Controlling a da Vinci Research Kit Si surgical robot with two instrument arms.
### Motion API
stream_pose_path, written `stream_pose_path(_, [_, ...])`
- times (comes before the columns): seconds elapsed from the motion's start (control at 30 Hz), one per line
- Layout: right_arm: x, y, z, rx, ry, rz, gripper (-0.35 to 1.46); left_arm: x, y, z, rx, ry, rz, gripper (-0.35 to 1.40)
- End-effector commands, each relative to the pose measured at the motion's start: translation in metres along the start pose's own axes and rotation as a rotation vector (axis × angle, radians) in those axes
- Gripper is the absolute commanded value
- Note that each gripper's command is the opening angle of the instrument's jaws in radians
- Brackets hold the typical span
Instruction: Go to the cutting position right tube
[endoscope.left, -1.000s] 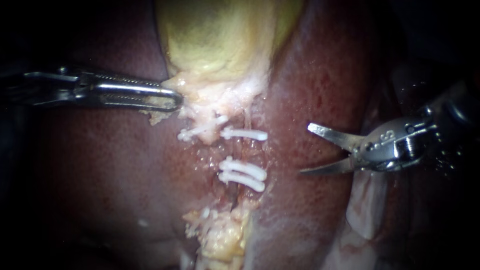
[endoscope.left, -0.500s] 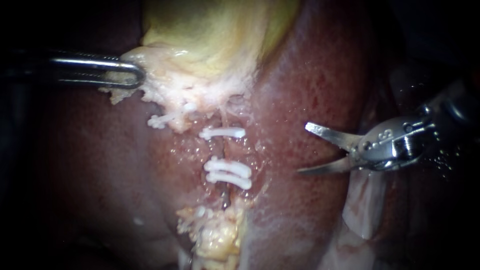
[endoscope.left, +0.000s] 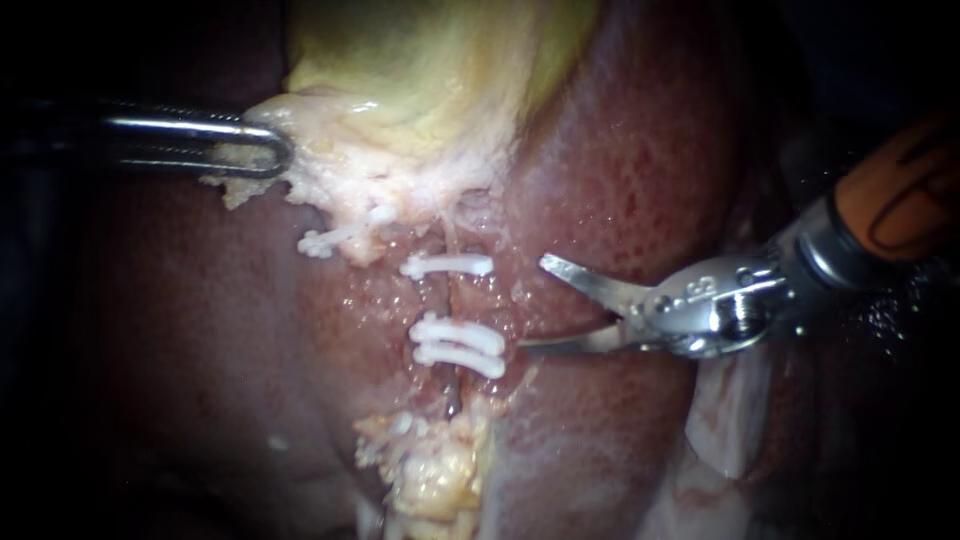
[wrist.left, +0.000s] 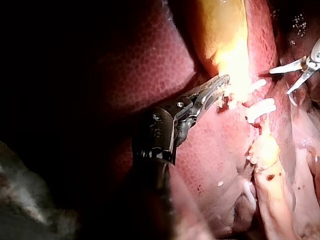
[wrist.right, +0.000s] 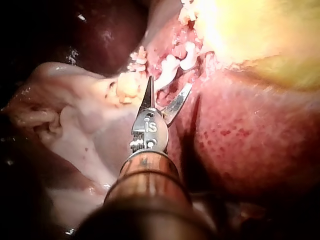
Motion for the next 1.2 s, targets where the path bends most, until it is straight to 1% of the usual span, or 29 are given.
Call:
stream_pose_path(0.03, [-0.0001, 0.0001, 0.0004, 0.015, -0.004, 0.015, 1.45, 0.0, 0.0, 0.0, 0.0, 0.0, 0.001, -0.35])
stream_pose_path(0.13, [-0.0007, 0.0006, 0.002, 0.053, -0.004, 0.035, 1.45, 0.0, 0.0, 0.0, 0.0, 0.0, 0.001, -0.35])
stream_pose_path(0.37, [-0.0017, 0.0012, 0.005, 0.135, 0.006, 0.068, 1.43, 0.0, 0.0001, 0.0001, 0.001, 0.0, 0.001, -0.35])
stream_pose_path(0.43, [-0.0019, 0.0013, 0.0057, 0.169, 0.005, 0.078, 1.43, 0.0, 0.0001, 0.0001, 0.001, 0.0, 0.001, -0.35])
stream_pose_path(0.5, [-0.002, 0.0014, 0.0062, 0.205, 0.012, 0.076, 1.43, -0.0001, 0.0001, 0.0001, 0.001, 0.0, 0.001, -0.35])
stream_pose_path(0.6, [-0.0019, 0.0014, 0.0067, 0.263, 0.043, 0.075, 1.43, -0.0001, 0.0001, 0.0001, 0.002, 0.0, 0.001, -0.35])
stream_pose_path(0.63, [-0.0018, 0.0014, 0.0068, 0.283, 0.06, 0.064, 1.41, -0.0001, 0.0001, 0.0002, 0.002, 0.0, 0.001, -0.35])
stream_pose_path(0.73, [-0.0016, 0.0014, 0.0072, 0.331, 0.089, 0.041, 1.41, -0.0001, 0.0001, 0.0003, 0.003, 0.001, 0.001, -0.35])
stream_pose_path(0.9, [-0.0013, 0.0014, 0.0076, 0.422, 0.117, -0.016, 1.39, -0.0002, 0.0002, 0.0004, 0.003, 0.001, 0.001, -0.35])
stream_pose_path(0.97, [-0.0013, 0.0015, 0.0077, 0.459, 0.119, -0.04, 1.33, -0.0002, 0.0002, 0.0004, 0.003, 0.001, 0.001, -0.35])
stream_pose_path(1.03, [-0.0011, 0.0015, 0.008, 0.485, 0.124, -0.056, 1.33, -0.0002, 0.0002, 0.0004, 0.004, 0.001, 0.001, -0.35])
stream_pose_path(1.07, [-0.001, 0.0015, 0.0082, 0.501, 0.134, -0.064, 1.31, -0.0001, 0.0002, 0.0005, 0.004, 0.001, 0.001, -0.35])
stream_pose_path(1.2, [-0.0005, 0.0016, 0.0089, 0.549, 0.166, -0.051, 1.31, -0.0001, 0.0002, 0.0006, 0.004, 0.001, 0.001, -0.35])
